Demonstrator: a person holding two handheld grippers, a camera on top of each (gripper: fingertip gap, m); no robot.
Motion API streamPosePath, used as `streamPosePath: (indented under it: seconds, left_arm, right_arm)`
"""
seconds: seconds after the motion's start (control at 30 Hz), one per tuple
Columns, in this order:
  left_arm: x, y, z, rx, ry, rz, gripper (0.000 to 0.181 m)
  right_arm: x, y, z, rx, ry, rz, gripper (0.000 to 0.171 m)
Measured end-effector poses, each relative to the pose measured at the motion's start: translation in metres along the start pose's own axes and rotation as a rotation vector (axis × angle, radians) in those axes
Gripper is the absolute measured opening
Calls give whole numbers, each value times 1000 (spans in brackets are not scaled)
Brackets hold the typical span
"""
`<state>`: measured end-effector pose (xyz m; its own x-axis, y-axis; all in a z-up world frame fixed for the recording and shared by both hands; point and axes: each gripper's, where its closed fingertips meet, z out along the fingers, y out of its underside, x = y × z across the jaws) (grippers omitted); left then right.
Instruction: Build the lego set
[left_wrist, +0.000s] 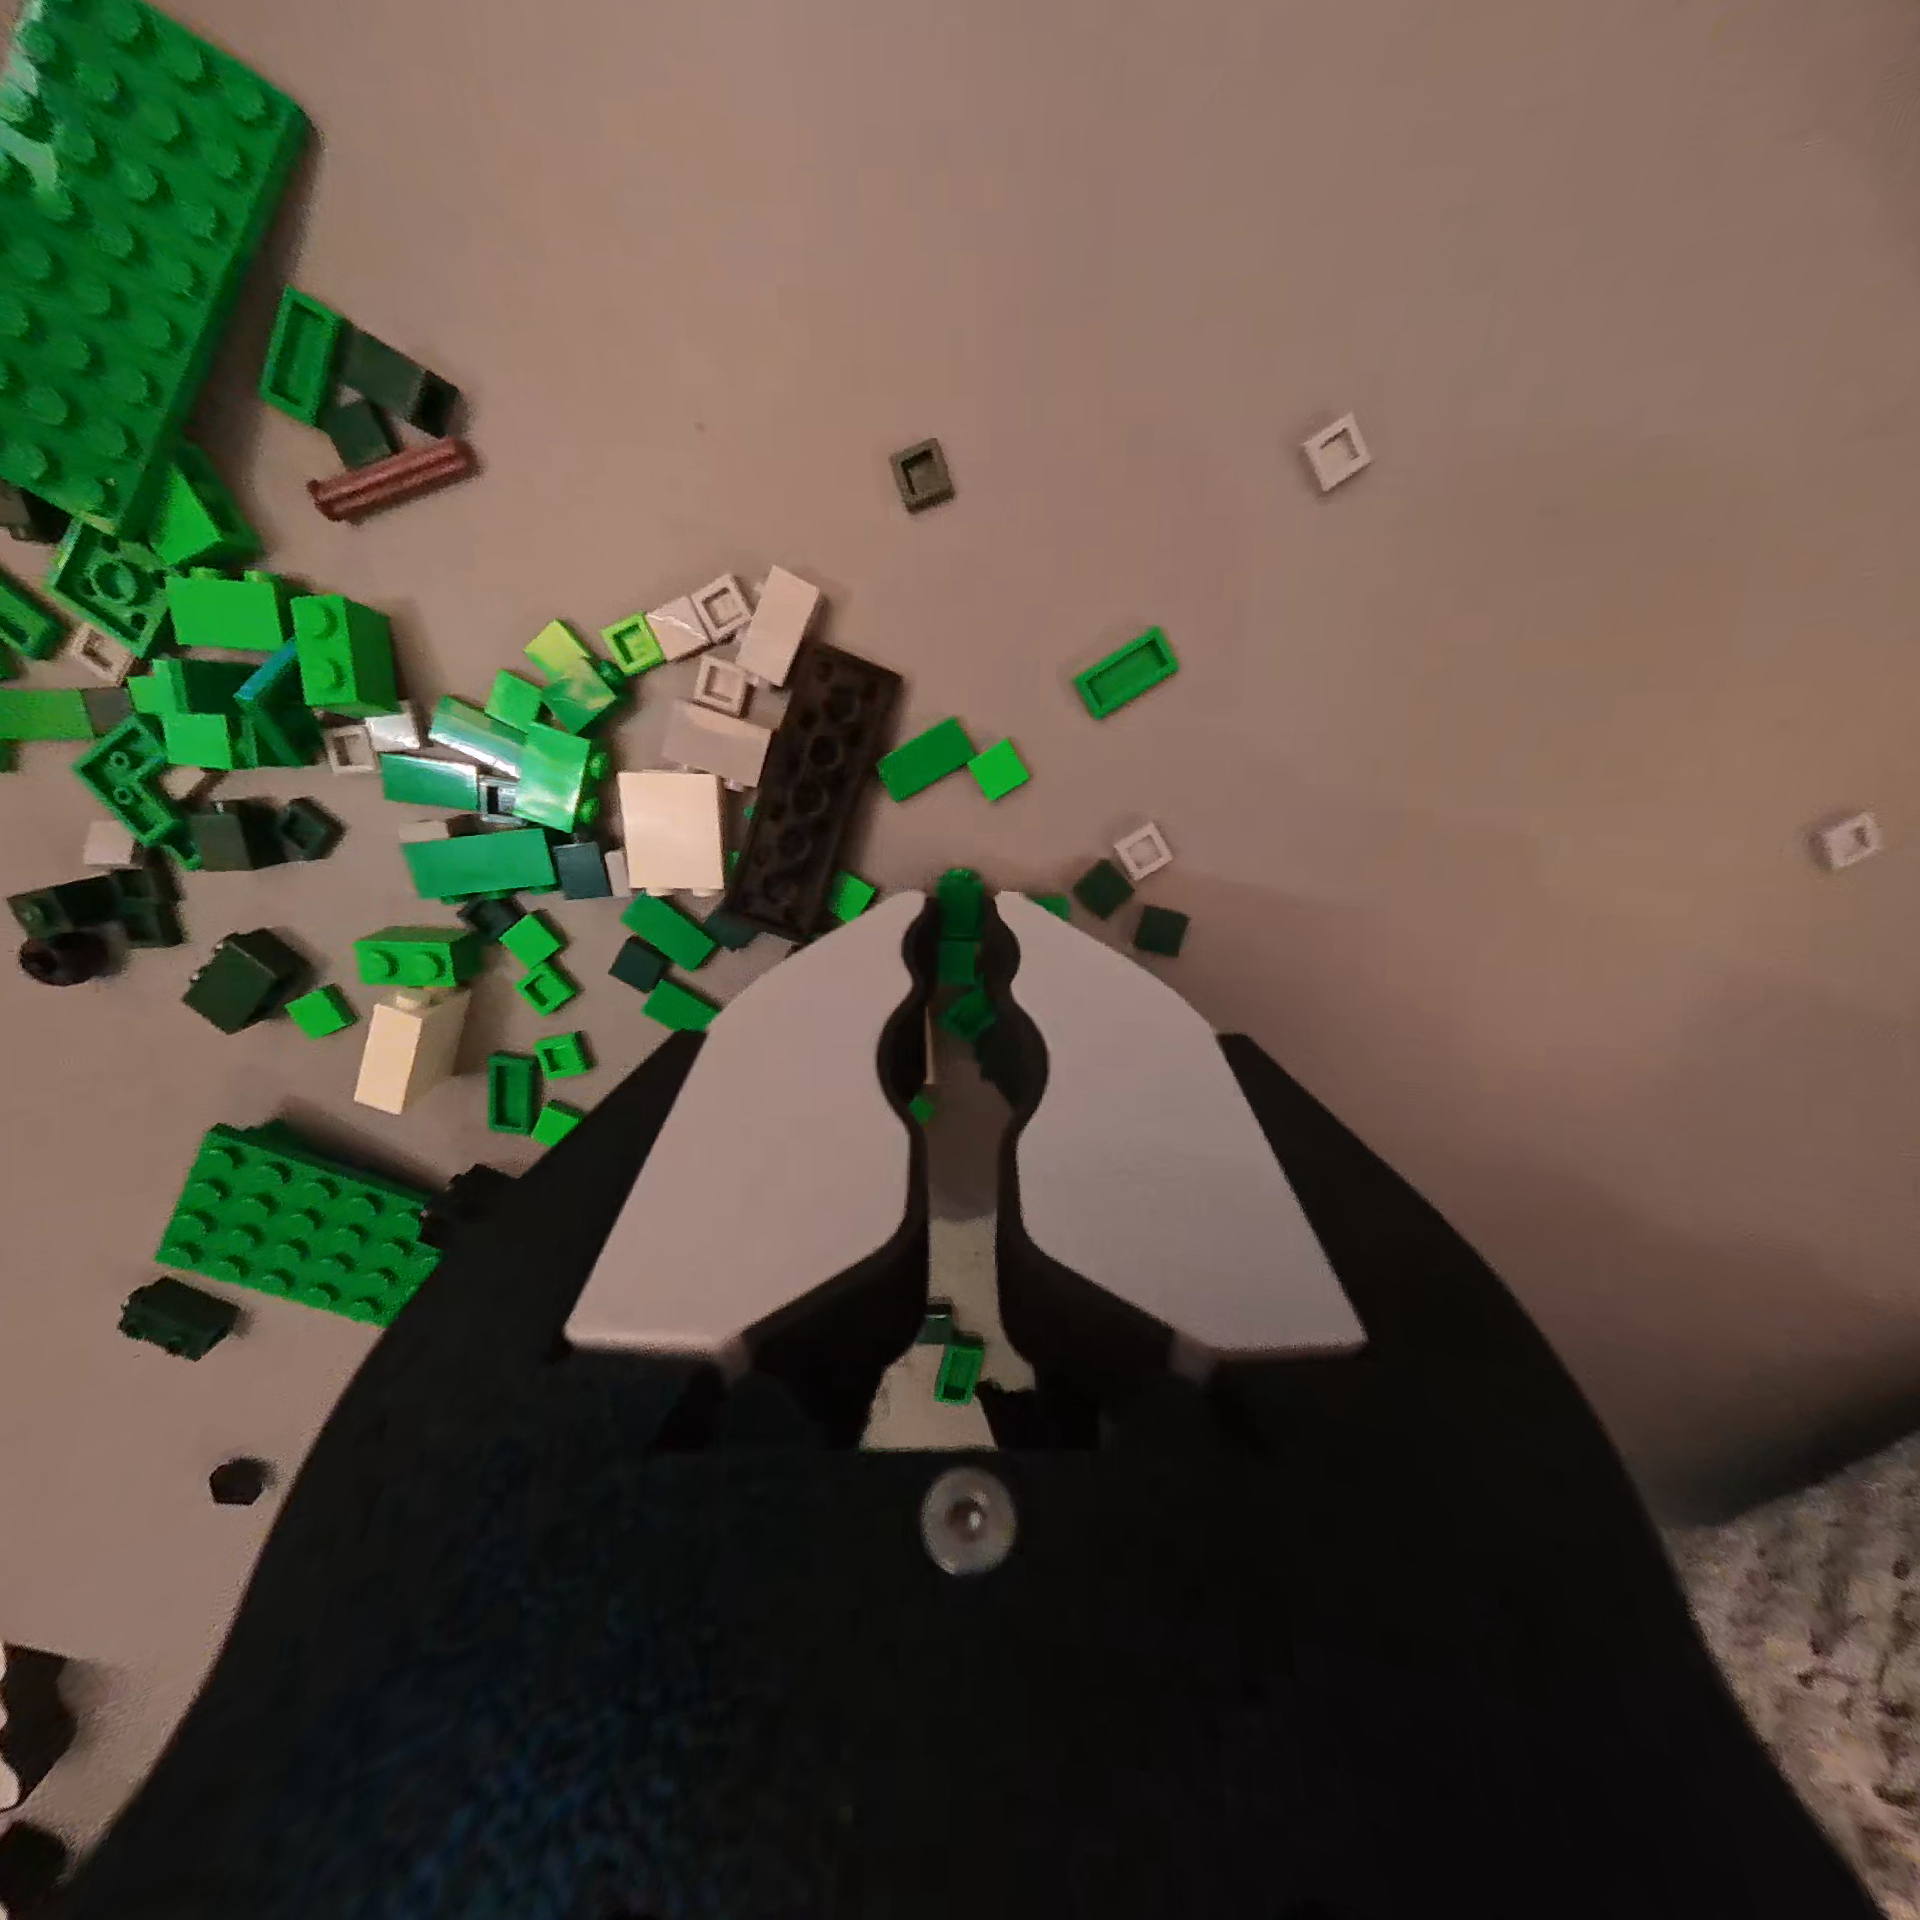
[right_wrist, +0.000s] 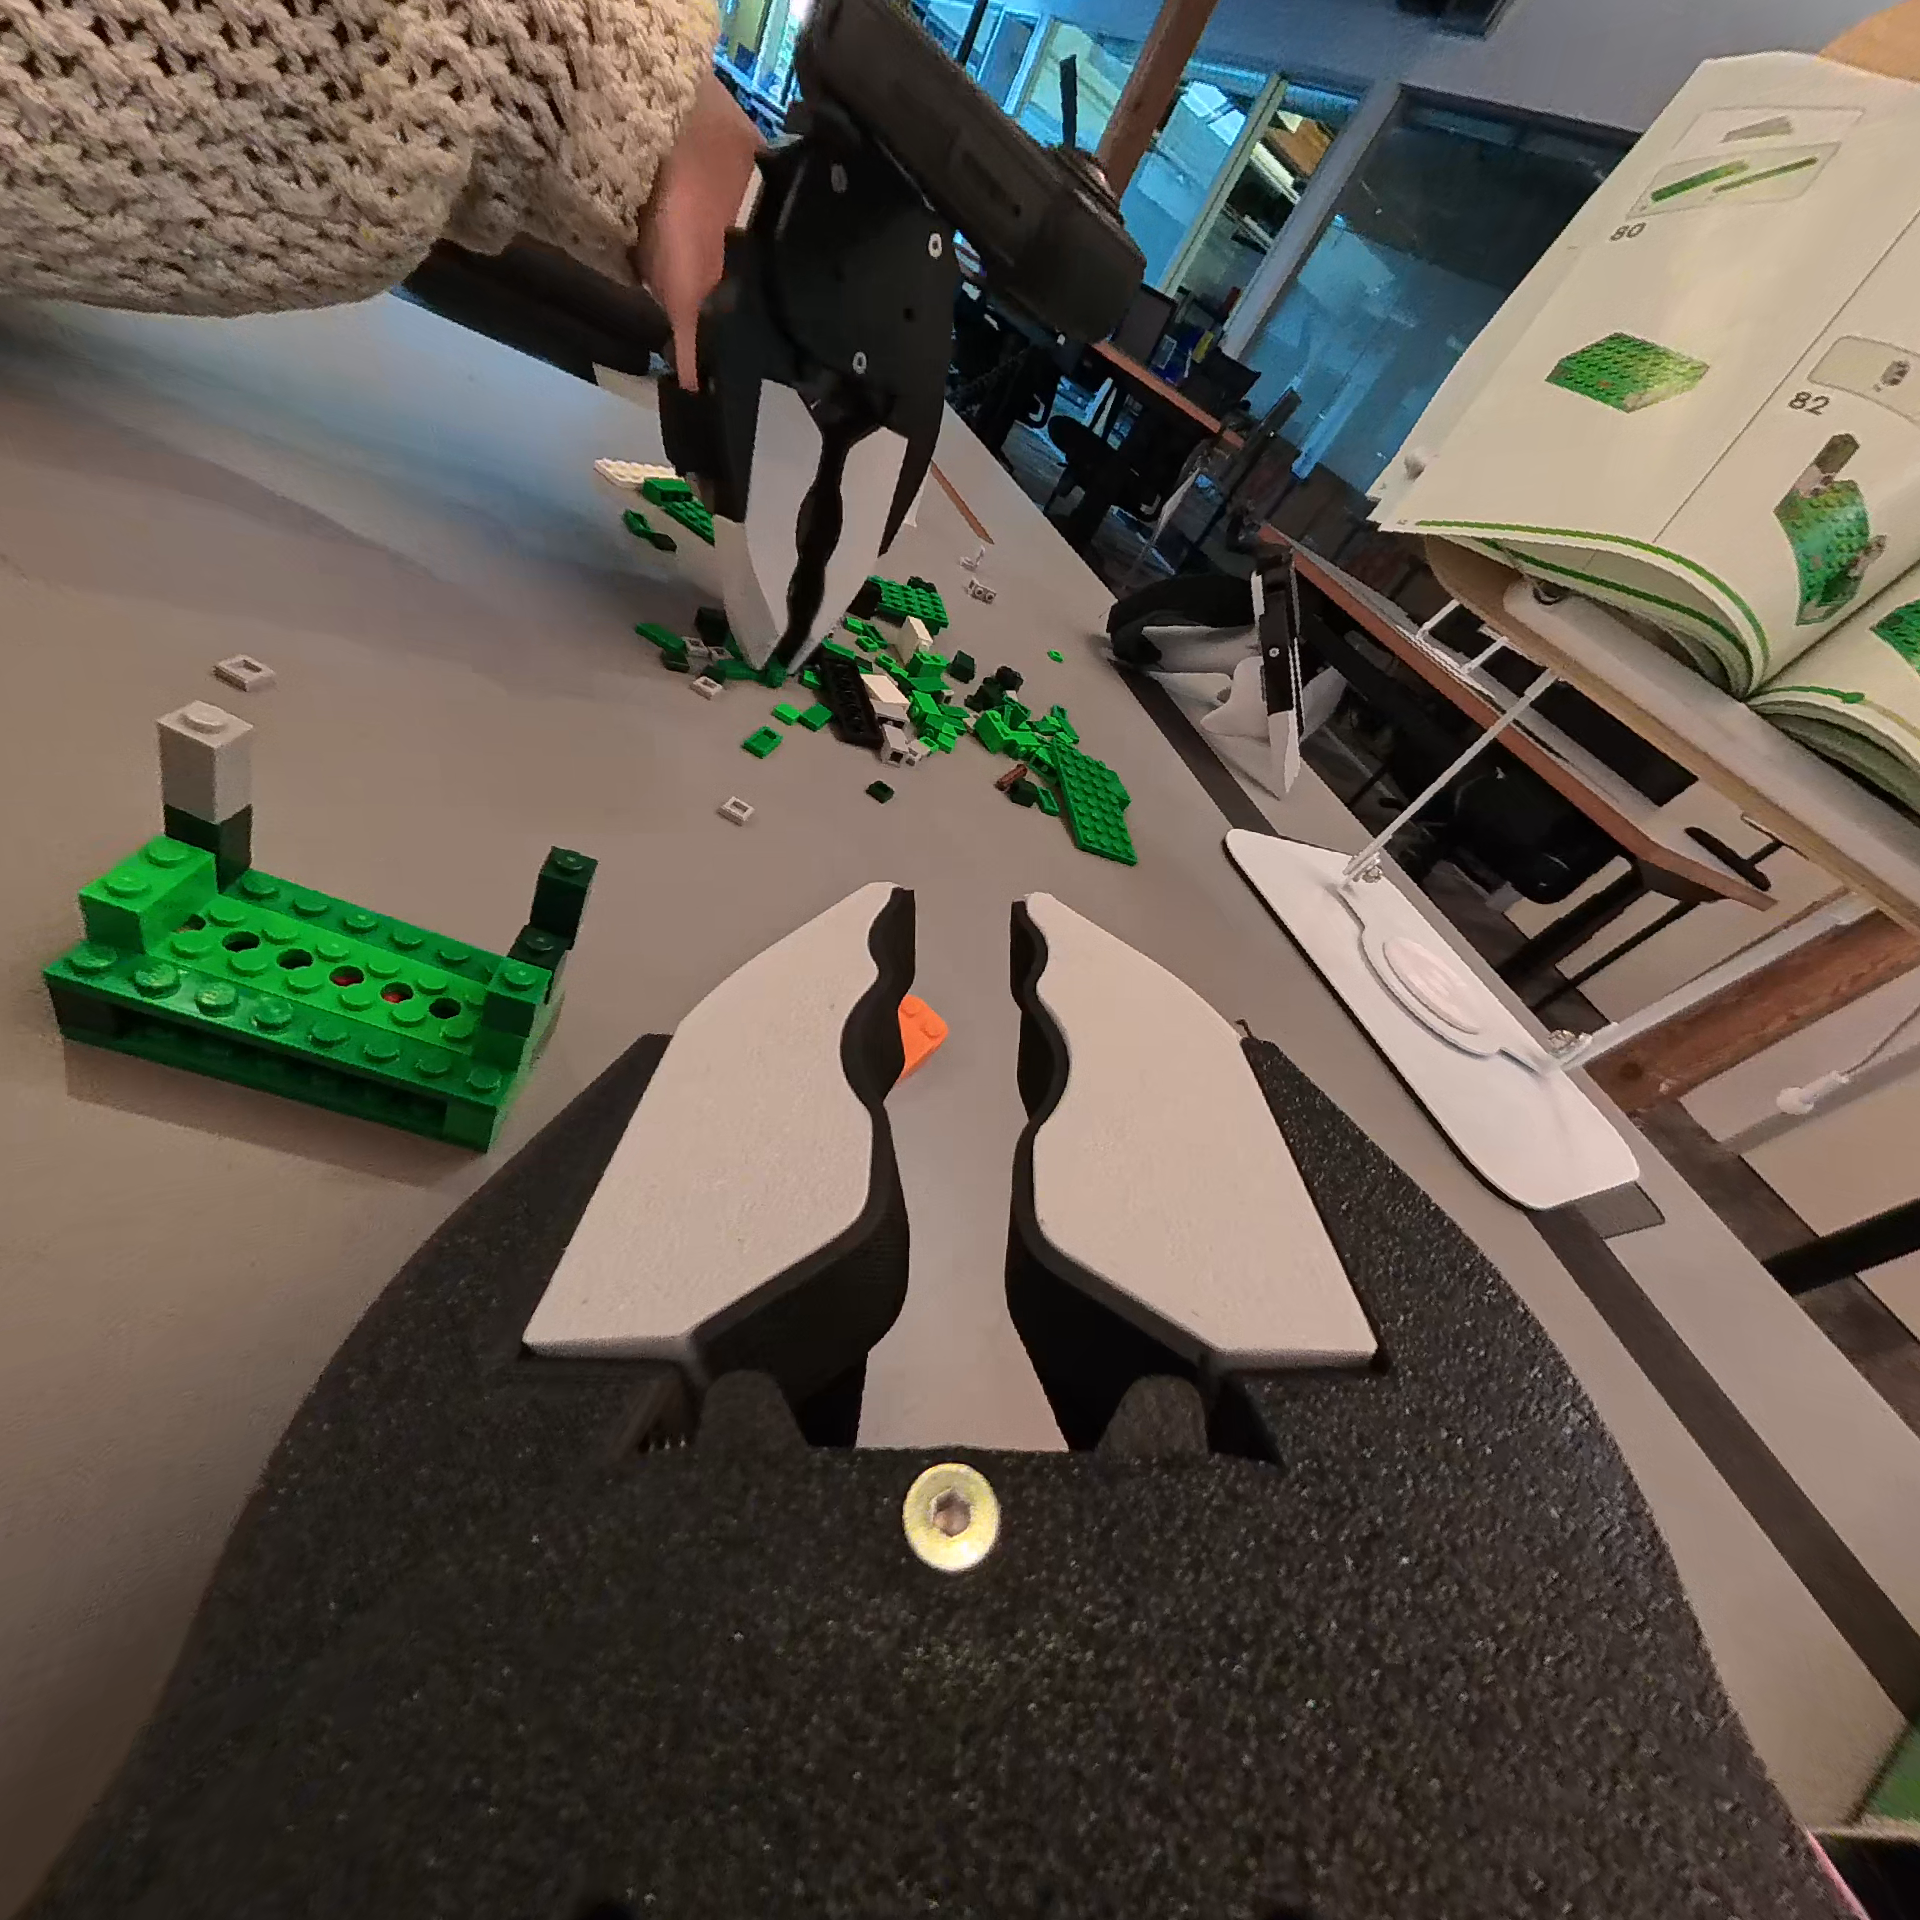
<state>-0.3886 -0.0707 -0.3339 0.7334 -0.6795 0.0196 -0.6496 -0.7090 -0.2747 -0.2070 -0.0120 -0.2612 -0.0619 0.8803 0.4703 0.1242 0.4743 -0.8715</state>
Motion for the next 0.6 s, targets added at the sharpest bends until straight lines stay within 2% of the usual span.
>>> streamPosePath:
  seconds: [0.1, 0.23, 0.37, 0.43, 0.53, 0.6]
  left_arm:
    - [6, -9, -4, 86, -27, 40, 7]
    - [33, -41, -35, 422, -159, 104, 7]
    - [71, -67, -80, 742, -494, 86, 7]
    - [91, -71, -97, 852, -671, 49, 7]
    - [116, -74, -111, 1030, -888, -47, 8]
    - [128, -73, -115, 1093, -1025, -73, 7]
  right_arm:
    - [-1, 0, 0, 4, -3, -3, 17]
    - [1, -1, -1, 10, -1, 9, 17]
    - [2, -1, -1, 12, 2, 18, 17]
    - [2, -1, -1, 15, 6, 20, 17]
    - [5, -2, -2, 24, 21, 34, 17]
    - [9, -3, -3, 35, 43, 47, 17]
